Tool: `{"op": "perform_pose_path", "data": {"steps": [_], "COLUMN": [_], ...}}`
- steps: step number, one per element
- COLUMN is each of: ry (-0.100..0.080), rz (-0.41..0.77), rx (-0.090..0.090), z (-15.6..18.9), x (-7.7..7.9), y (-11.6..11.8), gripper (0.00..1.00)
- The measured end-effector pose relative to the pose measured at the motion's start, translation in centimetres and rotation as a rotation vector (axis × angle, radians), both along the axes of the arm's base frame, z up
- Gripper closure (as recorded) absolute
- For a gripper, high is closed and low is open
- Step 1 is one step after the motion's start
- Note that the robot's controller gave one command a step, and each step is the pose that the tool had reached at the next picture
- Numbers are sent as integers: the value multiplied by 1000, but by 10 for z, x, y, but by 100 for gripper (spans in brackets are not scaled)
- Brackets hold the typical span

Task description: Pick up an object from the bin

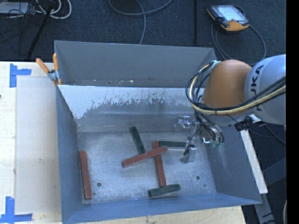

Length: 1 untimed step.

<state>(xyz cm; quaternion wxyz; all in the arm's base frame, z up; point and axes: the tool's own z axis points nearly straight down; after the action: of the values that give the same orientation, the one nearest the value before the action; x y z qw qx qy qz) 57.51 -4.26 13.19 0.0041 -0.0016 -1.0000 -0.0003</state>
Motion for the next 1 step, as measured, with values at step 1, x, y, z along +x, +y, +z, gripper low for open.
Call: {"op": "perform_pose_path", "data": {"steps": [1], "ry": [-7], "rz": [1], "rx": [0], "z": [4], "x": [2], "y": [0], "gripper": [0]}}
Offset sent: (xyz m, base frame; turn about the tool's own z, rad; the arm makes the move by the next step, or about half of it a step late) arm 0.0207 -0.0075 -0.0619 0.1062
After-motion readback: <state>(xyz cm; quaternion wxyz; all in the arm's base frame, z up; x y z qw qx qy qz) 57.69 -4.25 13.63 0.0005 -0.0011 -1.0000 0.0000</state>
